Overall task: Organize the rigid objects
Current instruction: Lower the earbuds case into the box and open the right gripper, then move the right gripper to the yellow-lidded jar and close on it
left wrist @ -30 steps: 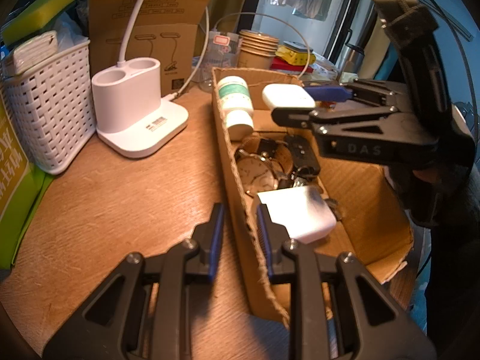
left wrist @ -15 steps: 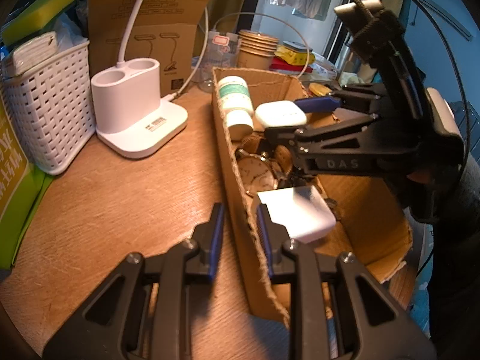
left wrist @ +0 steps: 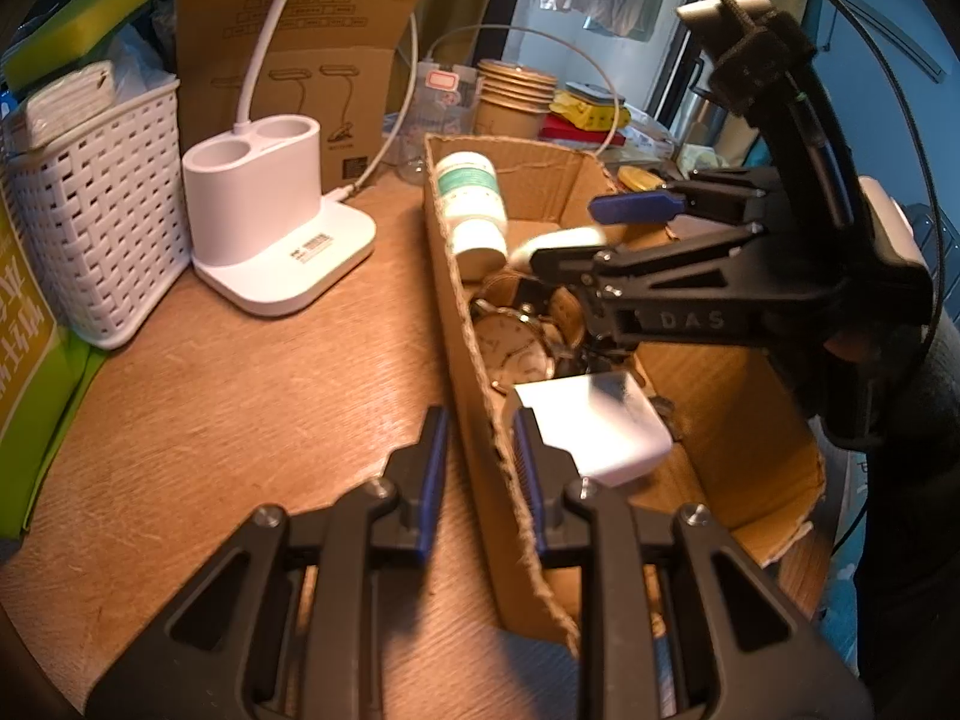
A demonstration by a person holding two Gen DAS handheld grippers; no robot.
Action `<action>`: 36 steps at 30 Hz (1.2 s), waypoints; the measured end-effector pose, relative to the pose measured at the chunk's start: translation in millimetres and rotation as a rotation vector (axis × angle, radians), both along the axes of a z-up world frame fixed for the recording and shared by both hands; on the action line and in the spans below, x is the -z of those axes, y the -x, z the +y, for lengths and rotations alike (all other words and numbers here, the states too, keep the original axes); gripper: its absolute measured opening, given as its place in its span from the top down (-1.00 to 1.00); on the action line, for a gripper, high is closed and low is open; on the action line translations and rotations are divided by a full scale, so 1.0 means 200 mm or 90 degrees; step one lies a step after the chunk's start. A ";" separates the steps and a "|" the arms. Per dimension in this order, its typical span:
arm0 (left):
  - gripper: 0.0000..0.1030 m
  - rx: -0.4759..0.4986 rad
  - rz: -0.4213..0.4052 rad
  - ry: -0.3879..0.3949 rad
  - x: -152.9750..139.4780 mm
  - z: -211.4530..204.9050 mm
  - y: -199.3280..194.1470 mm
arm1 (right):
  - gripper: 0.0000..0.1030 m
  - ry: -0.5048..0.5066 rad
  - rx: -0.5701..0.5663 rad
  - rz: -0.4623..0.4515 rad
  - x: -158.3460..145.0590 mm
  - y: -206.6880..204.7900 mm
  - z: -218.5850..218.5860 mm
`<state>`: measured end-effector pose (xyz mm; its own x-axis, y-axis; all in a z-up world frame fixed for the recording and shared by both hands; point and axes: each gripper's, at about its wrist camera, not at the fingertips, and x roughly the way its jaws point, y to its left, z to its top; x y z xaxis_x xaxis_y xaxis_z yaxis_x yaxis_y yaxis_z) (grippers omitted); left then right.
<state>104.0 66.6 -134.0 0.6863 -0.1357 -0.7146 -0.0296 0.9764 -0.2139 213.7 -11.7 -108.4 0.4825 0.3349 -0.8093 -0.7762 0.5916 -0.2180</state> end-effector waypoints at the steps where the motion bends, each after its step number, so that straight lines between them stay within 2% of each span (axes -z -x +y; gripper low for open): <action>1: 0.55 0.000 0.000 0.001 0.00 0.00 0.00 | -0.22 -0.001 -0.001 0.000 0.00 0.00 0.00; 4: 0.55 0.000 0.000 0.000 0.00 0.00 0.00 | -0.30 -0.007 -0.004 -0.003 -0.01 0.01 0.00; 20: 0.55 0.000 0.000 0.001 0.00 0.00 0.00 | -0.31 -0.082 0.050 -0.049 -0.18 0.03 -0.18; 36: 0.55 0.000 0.000 0.001 0.00 0.00 0.00 | -0.31 -0.110 0.095 -0.066 -0.24 0.03 -0.36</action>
<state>104.5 67.3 -134.7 0.6859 -0.1364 -0.7148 -0.0299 0.9761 -0.2150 207.4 -83.6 -60.9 0.6144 0.3829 -0.6898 -0.6560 0.7337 -0.1771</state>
